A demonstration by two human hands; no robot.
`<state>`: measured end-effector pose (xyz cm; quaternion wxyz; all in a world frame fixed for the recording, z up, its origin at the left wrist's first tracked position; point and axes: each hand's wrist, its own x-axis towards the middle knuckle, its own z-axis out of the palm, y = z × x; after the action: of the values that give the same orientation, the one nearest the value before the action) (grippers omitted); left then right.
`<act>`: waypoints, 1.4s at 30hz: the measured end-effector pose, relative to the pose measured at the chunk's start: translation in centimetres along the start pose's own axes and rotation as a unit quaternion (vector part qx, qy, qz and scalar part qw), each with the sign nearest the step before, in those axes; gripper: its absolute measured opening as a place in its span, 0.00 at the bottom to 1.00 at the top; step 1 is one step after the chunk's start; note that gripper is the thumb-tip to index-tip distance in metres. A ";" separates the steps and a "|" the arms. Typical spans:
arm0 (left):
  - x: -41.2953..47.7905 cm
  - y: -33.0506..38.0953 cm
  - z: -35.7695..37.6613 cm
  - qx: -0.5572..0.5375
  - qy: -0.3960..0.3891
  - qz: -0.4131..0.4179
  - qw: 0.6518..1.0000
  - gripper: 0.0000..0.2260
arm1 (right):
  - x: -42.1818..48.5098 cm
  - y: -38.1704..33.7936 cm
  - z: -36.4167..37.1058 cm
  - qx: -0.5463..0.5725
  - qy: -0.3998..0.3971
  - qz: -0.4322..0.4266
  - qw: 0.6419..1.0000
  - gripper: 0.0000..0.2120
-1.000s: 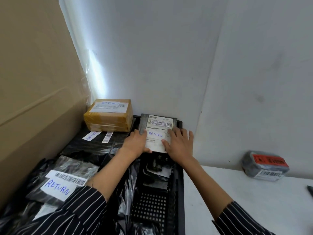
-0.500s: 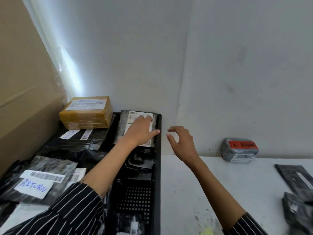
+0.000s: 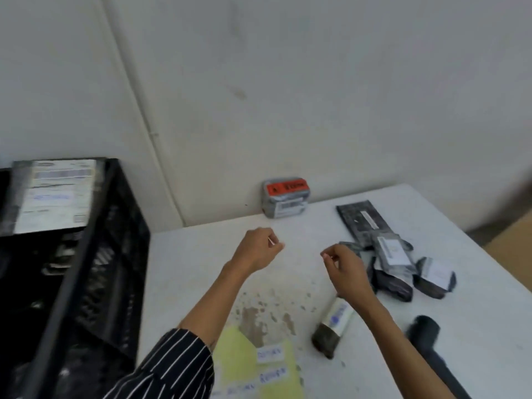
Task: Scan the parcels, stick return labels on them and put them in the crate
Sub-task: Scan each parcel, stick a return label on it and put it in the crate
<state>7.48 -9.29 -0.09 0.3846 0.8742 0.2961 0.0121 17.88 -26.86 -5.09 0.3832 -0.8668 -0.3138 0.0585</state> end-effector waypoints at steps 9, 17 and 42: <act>3.9 5.5 17.3 -0.103 -0.077 -0.071 0.989 0.09 | 3.8 13.9 -6.7 -0.265 0.016 0.168 0.949 0.21; 6.5 11.6 24.0 -0.237 -0.136 -0.110 0.955 0.20 | 7.3 17.8 -8.0 -0.202 -0.028 0.279 0.938 0.28; -8.1 2.2 16.5 -0.524 -0.014 -0.149 0.838 0.09 | -8.5 9.9 -7.9 0.253 0.023 0.207 0.945 0.11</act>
<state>6.07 -25.68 -8.50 0.7869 0.4874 0.3662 0.0957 18.80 -41.90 -7.66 0.5760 -0.7885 -0.0940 0.1941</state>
